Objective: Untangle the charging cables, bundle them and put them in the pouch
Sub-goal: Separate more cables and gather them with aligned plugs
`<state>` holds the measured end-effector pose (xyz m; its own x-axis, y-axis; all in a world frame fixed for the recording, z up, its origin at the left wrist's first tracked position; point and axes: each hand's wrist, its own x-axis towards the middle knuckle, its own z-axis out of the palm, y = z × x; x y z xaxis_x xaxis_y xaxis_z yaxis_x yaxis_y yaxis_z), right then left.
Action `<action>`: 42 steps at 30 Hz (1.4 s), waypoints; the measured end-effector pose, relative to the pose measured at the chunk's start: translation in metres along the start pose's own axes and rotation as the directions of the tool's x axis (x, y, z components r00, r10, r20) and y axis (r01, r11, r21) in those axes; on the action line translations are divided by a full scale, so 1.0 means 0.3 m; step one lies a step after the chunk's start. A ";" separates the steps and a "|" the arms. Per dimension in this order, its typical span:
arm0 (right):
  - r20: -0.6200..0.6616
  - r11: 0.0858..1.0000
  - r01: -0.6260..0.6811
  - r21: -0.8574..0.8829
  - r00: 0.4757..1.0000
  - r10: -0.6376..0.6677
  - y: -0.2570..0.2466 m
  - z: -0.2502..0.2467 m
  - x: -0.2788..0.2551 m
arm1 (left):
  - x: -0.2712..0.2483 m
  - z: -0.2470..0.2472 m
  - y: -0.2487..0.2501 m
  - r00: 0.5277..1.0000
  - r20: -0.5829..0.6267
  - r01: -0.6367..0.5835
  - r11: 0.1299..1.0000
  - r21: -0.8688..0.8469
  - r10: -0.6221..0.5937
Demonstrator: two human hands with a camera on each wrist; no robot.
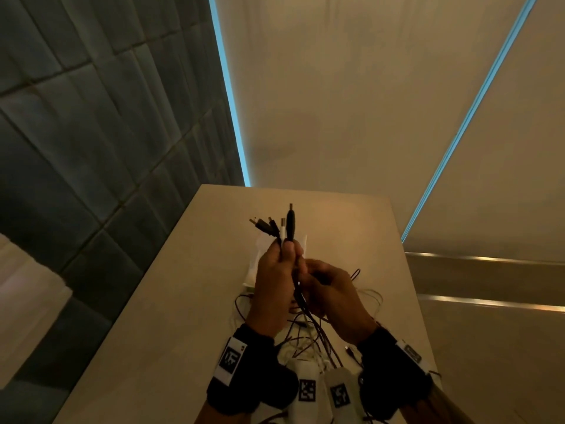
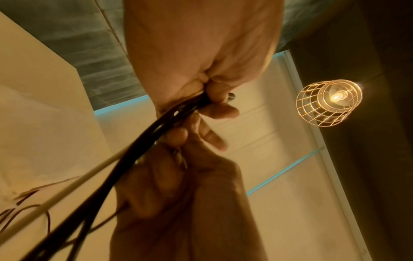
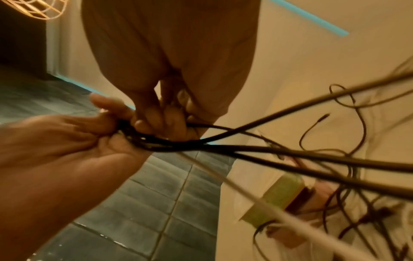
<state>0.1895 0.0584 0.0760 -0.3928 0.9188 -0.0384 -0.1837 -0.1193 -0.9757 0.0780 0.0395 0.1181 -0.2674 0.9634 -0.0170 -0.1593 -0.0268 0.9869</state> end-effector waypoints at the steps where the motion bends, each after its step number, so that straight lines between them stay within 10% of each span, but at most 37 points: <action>1: 0.025 0.999 0.017 -0.030 1.000 -0.016 0.002 -0.011 0.000 | 0.004 -0.013 0.002 1.000 -0.025 -0.018 1.000 -0.020 0.017; 19: -0.029 0.772 -0.187 -0.607 0.977 0.213 0.387 -0.242 -0.087 | 0.030 -0.179 0.078 0.988 -0.156 -0.037 0.976 -0.213 0.004; 24: -0.198 0.911 -0.195 -0.363 0.972 0.129 0.227 -0.142 -0.037 | 0.023 -0.176 0.052 0.989 -0.132 0.061 0.998 -0.033 -0.065; 31: 0.075 0.987 0.115 -0.115 0.991 -0.107 -0.078 0.045 -0.029 | 0.011 -0.142 0.041 0.974 -0.127 0.192 0.981 0.040 -0.186; 42: 0.054 0.970 -0.014 -0.243 0.998 0.028 0.110 -0.093 -0.021 | 0.021 -0.154 0.073 0.985 -0.158 0.023 0.956 -0.291 -0.072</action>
<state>0.2112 0.0591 0.0379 -0.4460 0.8934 -0.0538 0.0461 -0.0371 -0.9982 0.0288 0.0327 0.1323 -0.4021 0.9086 -0.1127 -0.4351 -0.0813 0.8967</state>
